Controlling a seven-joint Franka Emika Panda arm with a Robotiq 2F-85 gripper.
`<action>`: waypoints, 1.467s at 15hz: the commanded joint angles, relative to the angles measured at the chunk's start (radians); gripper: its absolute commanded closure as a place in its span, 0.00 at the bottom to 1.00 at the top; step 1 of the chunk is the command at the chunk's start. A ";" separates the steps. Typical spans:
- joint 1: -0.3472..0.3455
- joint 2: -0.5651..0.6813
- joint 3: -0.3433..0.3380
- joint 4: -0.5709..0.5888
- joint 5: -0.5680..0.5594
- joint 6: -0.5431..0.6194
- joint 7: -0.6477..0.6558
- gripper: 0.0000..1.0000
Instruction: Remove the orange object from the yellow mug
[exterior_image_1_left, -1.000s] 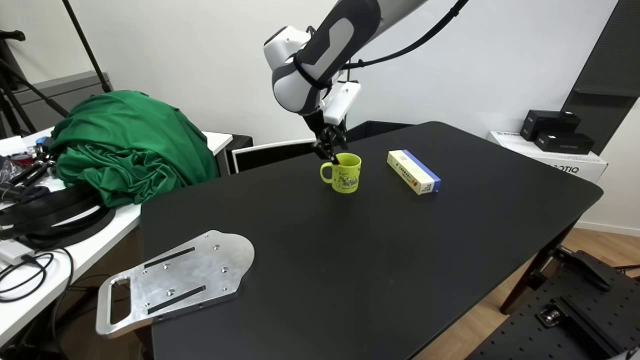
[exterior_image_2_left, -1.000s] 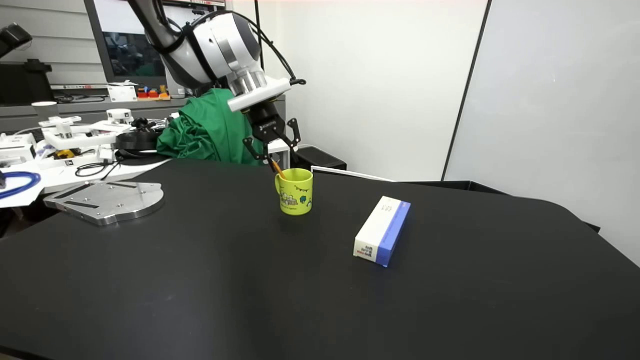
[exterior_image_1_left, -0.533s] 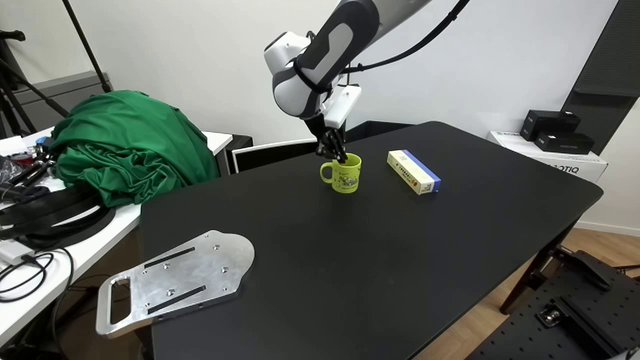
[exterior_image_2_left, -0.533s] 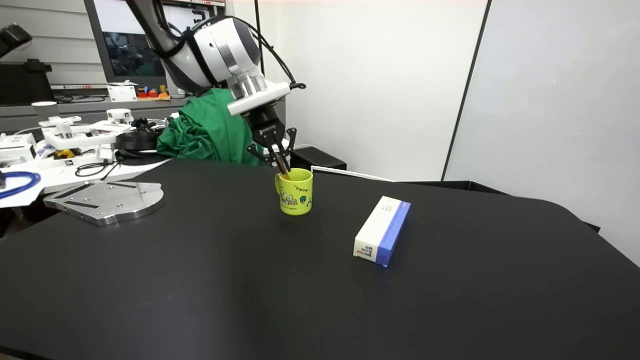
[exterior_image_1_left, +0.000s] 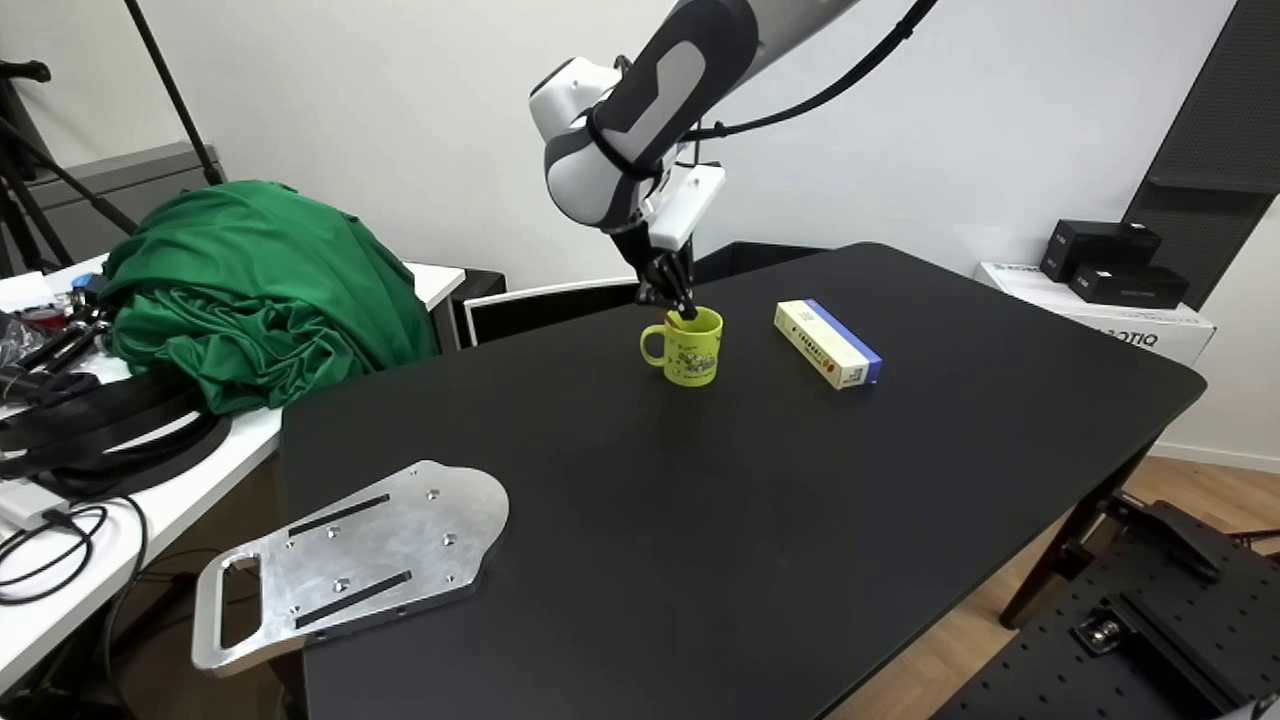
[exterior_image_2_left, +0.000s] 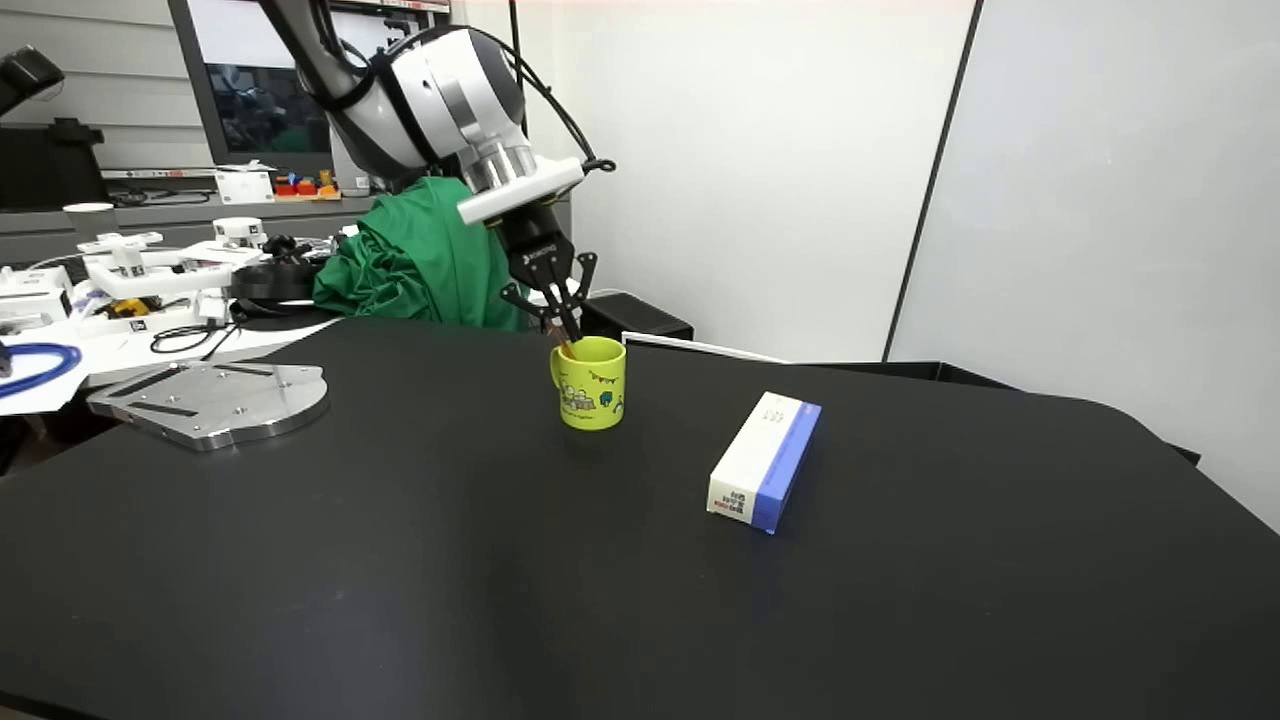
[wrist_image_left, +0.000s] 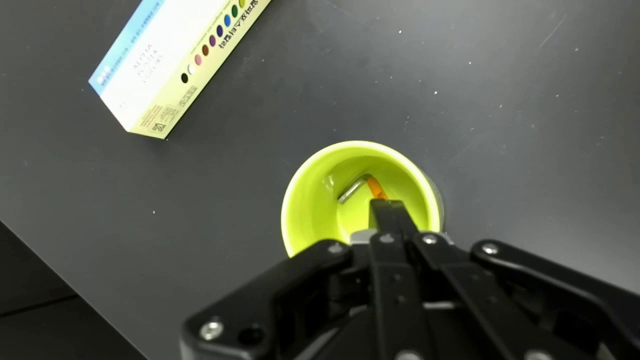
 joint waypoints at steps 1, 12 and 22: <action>0.005 0.012 -0.005 0.047 0.010 -0.046 0.020 0.69; 0.002 0.019 0.010 0.055 0.038 0.004 0.050 0.01; 0.007 0.029 0.001 0.056 0.065 0.052 0.070 0.74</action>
